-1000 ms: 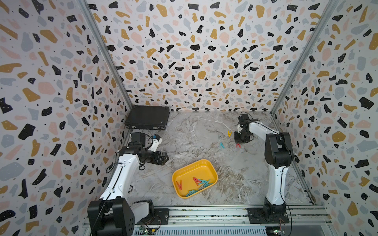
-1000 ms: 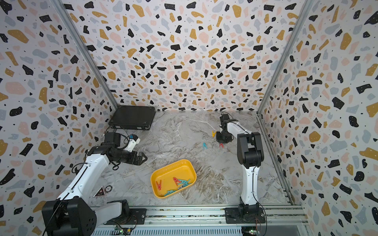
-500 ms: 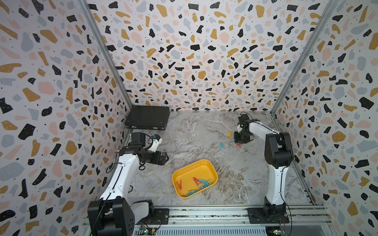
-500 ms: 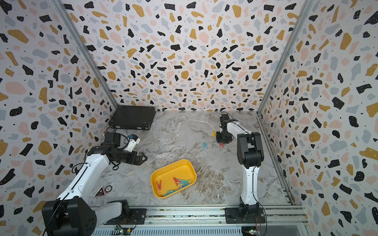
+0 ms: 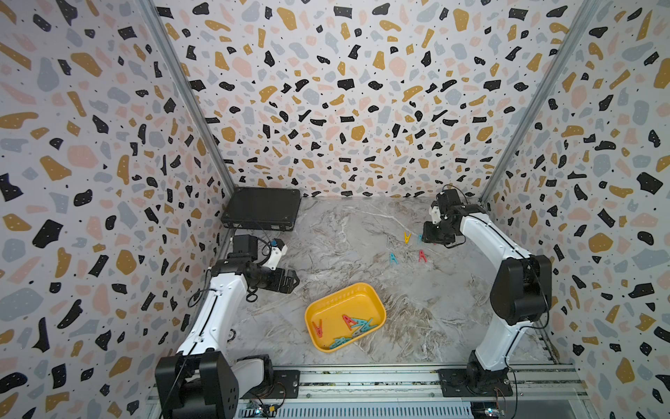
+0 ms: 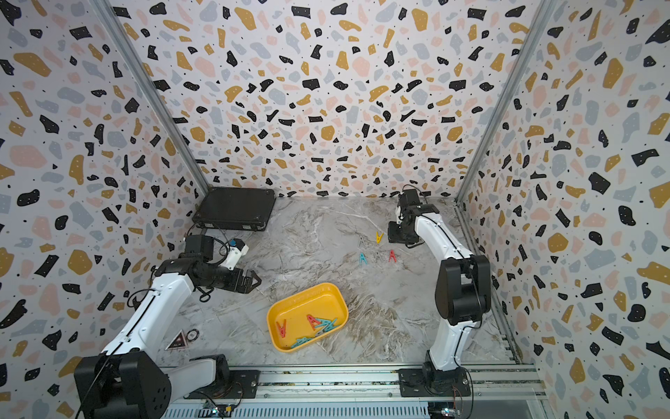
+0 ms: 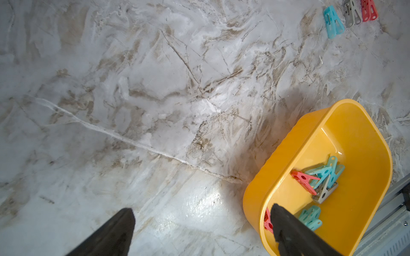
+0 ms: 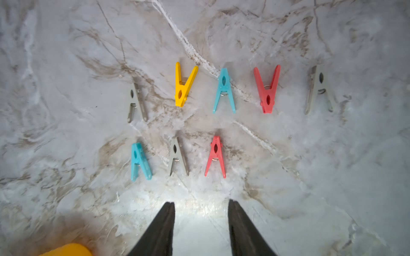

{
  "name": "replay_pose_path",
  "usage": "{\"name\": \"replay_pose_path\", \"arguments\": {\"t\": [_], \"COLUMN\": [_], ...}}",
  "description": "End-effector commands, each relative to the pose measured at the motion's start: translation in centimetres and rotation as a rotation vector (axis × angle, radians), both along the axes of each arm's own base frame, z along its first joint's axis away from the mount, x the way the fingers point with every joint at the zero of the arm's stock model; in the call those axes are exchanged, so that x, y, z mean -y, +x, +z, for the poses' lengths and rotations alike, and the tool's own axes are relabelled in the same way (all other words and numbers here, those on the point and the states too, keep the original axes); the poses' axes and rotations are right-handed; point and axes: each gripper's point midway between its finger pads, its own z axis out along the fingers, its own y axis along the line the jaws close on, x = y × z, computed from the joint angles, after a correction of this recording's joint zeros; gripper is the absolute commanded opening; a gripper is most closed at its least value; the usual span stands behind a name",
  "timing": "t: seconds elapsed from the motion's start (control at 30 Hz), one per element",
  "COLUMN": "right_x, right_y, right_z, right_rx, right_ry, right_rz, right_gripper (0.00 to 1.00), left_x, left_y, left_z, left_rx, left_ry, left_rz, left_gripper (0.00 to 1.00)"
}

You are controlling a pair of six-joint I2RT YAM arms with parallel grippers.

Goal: Take the clothespins out of the storage box
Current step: Place the clothespin at the center of the board, then pick up the clothespin from the storage box.

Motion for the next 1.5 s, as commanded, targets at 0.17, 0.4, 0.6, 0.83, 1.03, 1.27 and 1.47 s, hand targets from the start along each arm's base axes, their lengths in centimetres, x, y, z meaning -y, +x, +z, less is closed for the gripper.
{"name": "replay_pose_path", "arguments": {"t": [0.17, 0.4, 0.6, 0.83, 1.03, 1.27, 1.47], "right_x": [-4.5, -8.8, -13.7, -19.8, -23.6, -26.8, -28.2], "right_y": [-8.3, -14.8, -19.2, -22.2, -23.7, -25.8, -26.5], "right_z": [4.1, 4.1, 4.1, 3.2, 0.3, -3.6, -6.2], "right_rx": [0.012, 0.013, 0.026, 0.061, 0.017, -0.036, -0.069], "right_ry": [0.046, 0.09, 0.151, 0.126, 0.058, -0.031, -0.096], "right_rz": [0.183, 0.352, 0.536, 0.727, 0.816, 0.914, 0.951], "right_gripper": [0.44, 0.44, 0.44, 0.44, 0.45, 0.49, 0.51], "left_x": [0.1, 0.0, -0.7, -1.6, -2.4, -2.9, -3.0], "left_y": [-0.4, -0.4, 0.0, 0.2, 0.4, 0.5, 0.5], "left_z": [0.0, -0.1, -0.1, -0.1, 0.2, 0.1, -0.1], "left_rx": [0.0, 0.0, 0.004, 0.013, 0.033, 0.032, 0.028], "left_ry": [-0.004, 0.001, 0.035, 0.079, 0.119, 0.133, 0.134], "left_rz": [-0.013, -0.01, 0.025, 0.059, 0.091, 0.108, 0.11], "left_gripper": [1.0, 1.0, 1.0, 1.0, 1.0, 1.0, 1.0]}}
